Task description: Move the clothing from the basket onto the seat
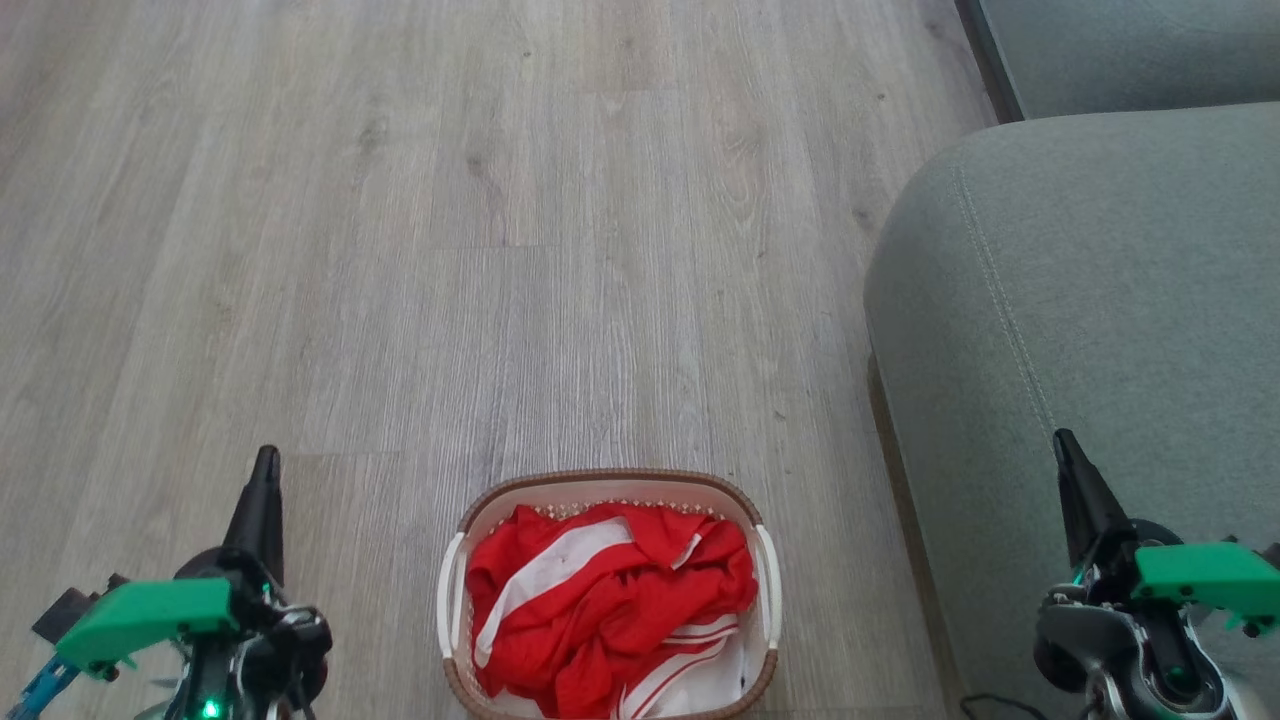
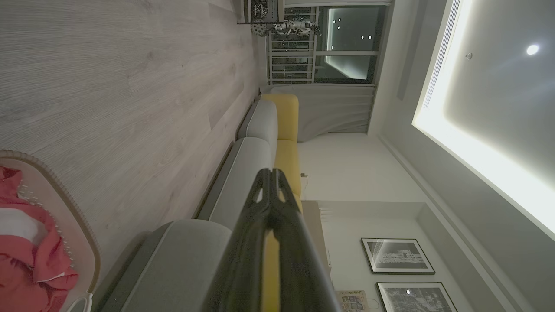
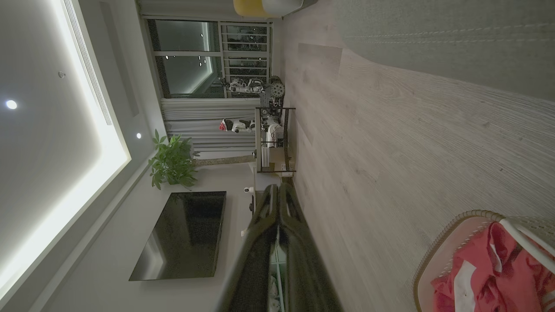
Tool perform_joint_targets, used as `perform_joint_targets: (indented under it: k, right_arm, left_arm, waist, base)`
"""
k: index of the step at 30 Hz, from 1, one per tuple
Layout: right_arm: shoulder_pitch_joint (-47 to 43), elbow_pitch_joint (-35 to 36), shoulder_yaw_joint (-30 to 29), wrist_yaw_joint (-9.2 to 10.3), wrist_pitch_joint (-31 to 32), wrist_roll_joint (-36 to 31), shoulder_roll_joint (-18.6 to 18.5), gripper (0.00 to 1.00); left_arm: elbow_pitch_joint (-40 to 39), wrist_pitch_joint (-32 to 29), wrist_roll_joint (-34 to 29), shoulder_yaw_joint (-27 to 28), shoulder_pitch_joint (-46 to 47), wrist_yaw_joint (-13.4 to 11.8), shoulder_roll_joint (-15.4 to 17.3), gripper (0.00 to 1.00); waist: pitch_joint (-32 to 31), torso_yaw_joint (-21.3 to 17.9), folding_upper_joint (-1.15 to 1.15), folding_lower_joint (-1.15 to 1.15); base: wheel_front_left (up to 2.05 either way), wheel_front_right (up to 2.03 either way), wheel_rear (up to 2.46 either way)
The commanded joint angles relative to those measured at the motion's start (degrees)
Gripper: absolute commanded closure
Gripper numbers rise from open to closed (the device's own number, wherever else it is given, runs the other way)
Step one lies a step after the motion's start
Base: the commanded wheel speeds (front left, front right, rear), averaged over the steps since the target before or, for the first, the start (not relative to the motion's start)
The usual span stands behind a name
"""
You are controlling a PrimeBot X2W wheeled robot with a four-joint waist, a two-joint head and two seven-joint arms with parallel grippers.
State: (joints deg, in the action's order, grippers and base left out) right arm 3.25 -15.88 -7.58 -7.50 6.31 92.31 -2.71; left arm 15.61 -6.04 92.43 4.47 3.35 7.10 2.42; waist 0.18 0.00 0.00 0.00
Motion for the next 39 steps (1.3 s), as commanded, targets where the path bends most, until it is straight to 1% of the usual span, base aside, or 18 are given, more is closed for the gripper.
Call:
perform_joint_targets:
  k: [1, 39]
  right_arm:
    - [2.9, 1.9, 1.1, 0.01, 0.2, -0.1, -0.2, 1.00]
    - [2.9, 1.9, 1.1, 0.01, 0.2, -0.1, -0.2, 1.00]
  left_arm:
    - [-1.6, -0.4, -0.3, 2.0, 2.8, 0.4, 0.5, 1.00]
    - [-1.6, -0.4, -0.3, 2.0, 2.8, 0.4, 0.5, 1.00]
  waist:
    - [0.0, 0.0, 0.00, 0.00]
    - [0.0, 0.0, 0.00, 0.00]
  base:
    - [0.00, 0.00, 0.00]
    - [0.00, 0.00, 0.00]
